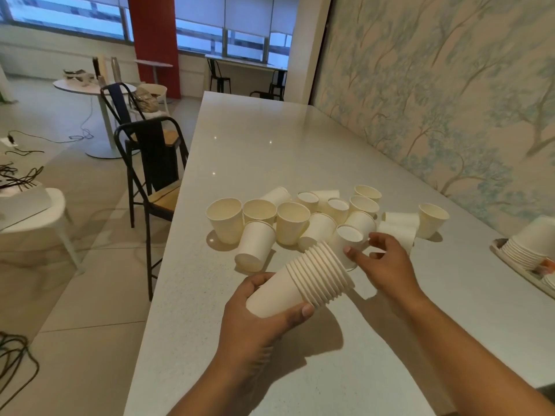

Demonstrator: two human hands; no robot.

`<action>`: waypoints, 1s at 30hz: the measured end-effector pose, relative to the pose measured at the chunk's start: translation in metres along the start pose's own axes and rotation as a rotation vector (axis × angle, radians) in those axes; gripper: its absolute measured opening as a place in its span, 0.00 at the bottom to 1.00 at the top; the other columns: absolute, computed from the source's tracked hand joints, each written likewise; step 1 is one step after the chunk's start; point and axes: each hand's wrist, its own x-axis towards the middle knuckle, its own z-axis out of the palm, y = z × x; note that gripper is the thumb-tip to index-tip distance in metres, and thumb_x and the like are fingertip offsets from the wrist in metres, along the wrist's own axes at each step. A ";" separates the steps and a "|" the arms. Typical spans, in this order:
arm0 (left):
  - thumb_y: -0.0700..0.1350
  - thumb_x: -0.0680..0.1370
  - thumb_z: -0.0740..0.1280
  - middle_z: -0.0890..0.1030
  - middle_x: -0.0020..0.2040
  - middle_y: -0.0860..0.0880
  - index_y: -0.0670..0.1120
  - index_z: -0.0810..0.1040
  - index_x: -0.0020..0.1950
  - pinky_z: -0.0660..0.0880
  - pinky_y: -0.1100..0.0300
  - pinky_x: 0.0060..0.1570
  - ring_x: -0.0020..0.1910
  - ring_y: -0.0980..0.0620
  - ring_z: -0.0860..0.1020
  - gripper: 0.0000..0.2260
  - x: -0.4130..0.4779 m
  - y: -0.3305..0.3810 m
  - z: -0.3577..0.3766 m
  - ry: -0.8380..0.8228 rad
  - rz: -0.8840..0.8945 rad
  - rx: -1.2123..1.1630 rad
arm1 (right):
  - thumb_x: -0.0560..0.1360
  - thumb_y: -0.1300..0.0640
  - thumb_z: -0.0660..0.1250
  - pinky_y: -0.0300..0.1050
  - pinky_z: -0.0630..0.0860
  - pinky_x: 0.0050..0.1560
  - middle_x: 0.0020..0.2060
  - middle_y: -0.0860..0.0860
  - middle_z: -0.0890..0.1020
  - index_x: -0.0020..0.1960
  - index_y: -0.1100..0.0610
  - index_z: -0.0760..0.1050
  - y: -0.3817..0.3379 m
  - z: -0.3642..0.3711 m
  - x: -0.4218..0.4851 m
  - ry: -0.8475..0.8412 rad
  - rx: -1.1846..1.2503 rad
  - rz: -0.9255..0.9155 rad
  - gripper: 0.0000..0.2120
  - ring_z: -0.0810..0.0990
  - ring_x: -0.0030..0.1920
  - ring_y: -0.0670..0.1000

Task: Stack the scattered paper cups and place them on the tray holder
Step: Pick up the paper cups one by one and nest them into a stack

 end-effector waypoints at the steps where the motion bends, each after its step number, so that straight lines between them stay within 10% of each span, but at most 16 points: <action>1: 0.52 0.48 0.85 0.85 0.44 0.57 0.61 0.82 0.47 0.78 0.68 0.32 0.39 0.60 0.83 0.29 0.000 0.000 0.000 -0.001 0.002 -0.003 | 0.69 0.45 0.77 0.54 0.75 0.60 0.69 0.53 0.74 0.72 0.53 0.67 0.006 0.004 0.002 0.015 -0.032 -0.002 0.36 0.75 0.63 0.55; 17: 0.57 0.45 0.85 0.84 0.44 0.58 0.61 0.80 0.49 0.78 0.67 0.31 0.49 0.48 0.81 0.34 -0.003 -0.002 0.004 -0.015 -0.017 0.001 | 0.66 0.44 0.78 0.45 0.75 0.49 0.56 0.50 0.78 0.55 0.47 0.70 0.007 0.012 0.009 0.084 -0.339 -0.166 0.24 0.77 0.54 0.52; 30: 0.54 0.46 0.86 0.84 0.43 0.57 0.60 0.81 0.50 0.79 0.67 0.31 0.49 0.47 0.81 0.34 -0.003 -0.004 0.003 -0.025 -0.006 -0.005 | 0.65 0.50 0.80 0.45 0.74 0.53 0.60 0.49 0.79 0.67 0.50 0.70 0.027 0.002 -0.006 -0.144 -0.123 -0.051 0.34 0.77 0.56 0.49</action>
